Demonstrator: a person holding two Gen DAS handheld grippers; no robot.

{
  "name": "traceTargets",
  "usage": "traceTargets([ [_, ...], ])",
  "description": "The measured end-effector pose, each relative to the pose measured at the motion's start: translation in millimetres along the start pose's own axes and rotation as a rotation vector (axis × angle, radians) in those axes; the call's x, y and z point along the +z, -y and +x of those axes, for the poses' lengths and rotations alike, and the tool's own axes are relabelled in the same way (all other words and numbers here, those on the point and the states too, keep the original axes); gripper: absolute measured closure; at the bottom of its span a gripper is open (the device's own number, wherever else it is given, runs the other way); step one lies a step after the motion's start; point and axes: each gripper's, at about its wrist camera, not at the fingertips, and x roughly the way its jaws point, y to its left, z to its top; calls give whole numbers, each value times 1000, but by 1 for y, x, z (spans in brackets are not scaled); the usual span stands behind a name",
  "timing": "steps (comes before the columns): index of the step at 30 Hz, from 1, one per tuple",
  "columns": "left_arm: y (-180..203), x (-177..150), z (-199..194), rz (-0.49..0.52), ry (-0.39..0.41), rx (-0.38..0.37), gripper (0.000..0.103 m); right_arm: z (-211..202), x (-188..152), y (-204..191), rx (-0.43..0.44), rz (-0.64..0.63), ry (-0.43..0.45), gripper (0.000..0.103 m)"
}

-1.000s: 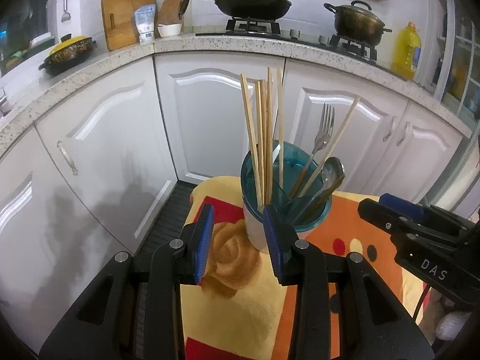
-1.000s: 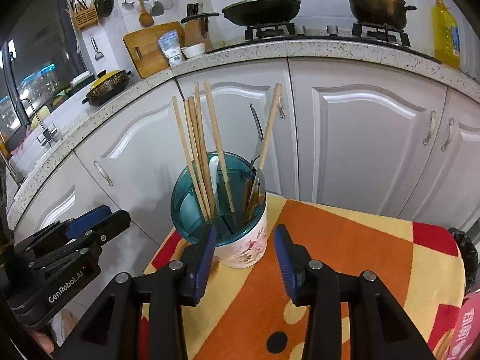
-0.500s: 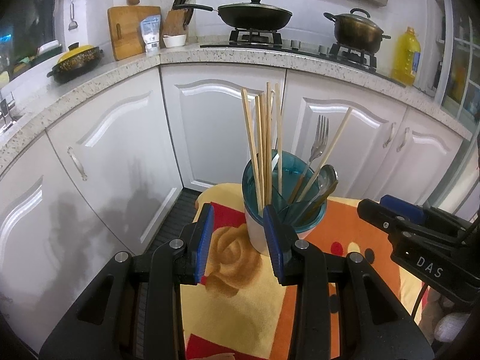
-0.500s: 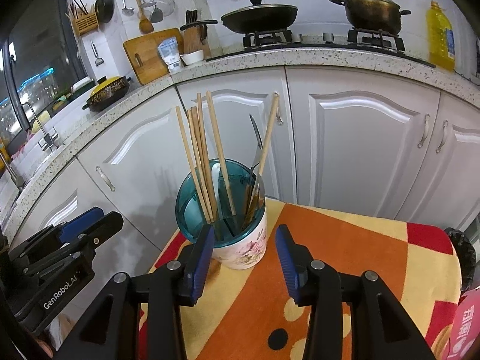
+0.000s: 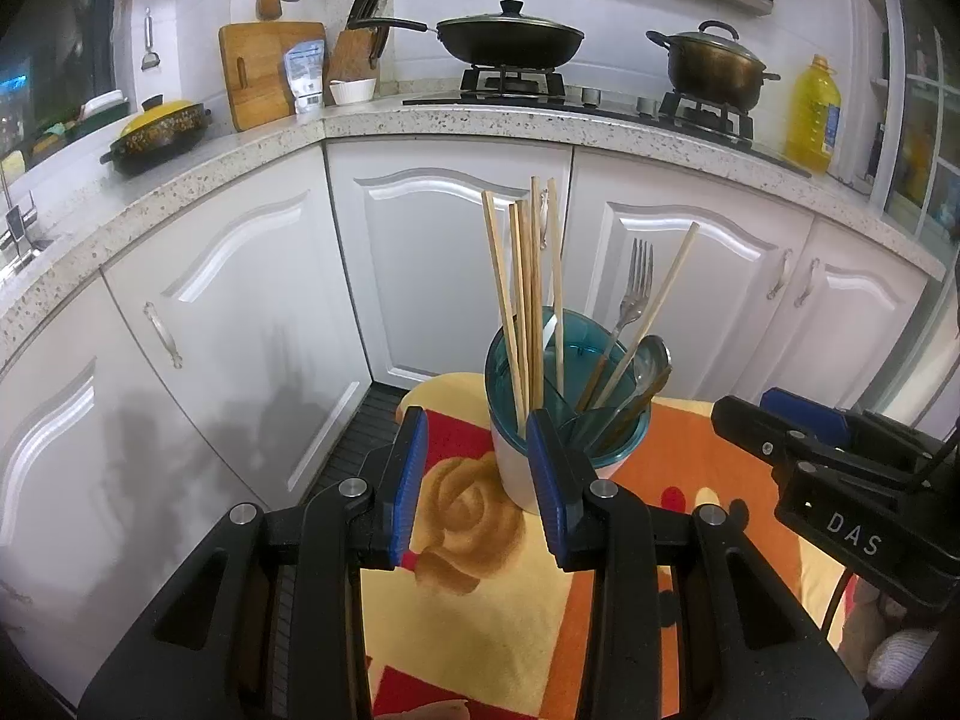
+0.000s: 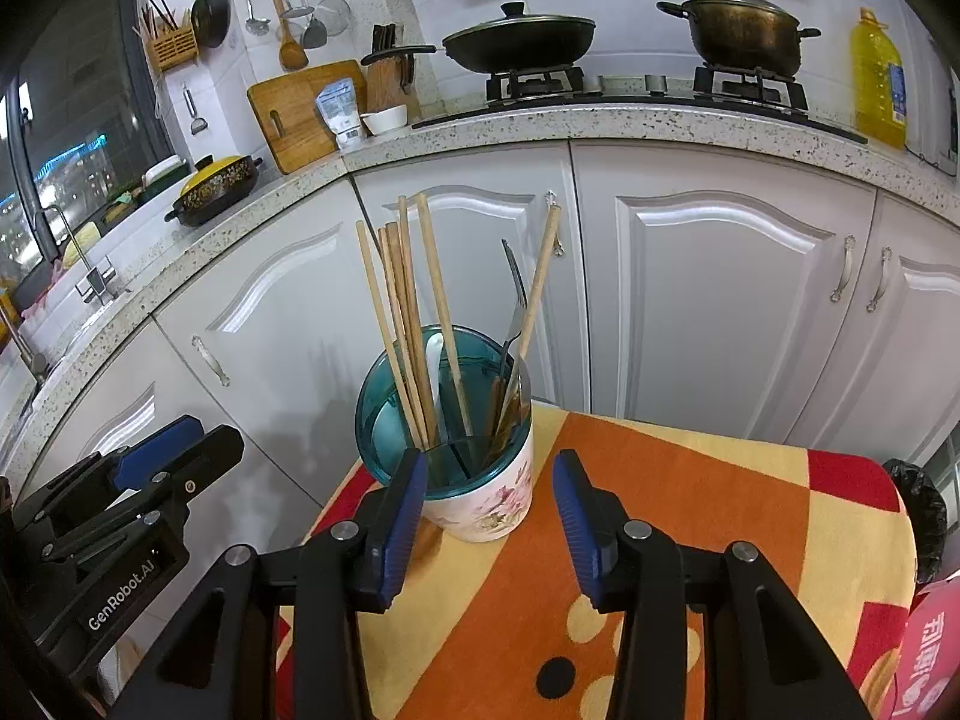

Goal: Organize utensils

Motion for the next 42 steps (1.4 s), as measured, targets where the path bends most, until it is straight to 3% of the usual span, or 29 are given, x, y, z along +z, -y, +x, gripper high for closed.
traceTargets([
  [42,4,-4,7,-1,-29,-4,70,10,-3,2,3,-9,-38,60],
])
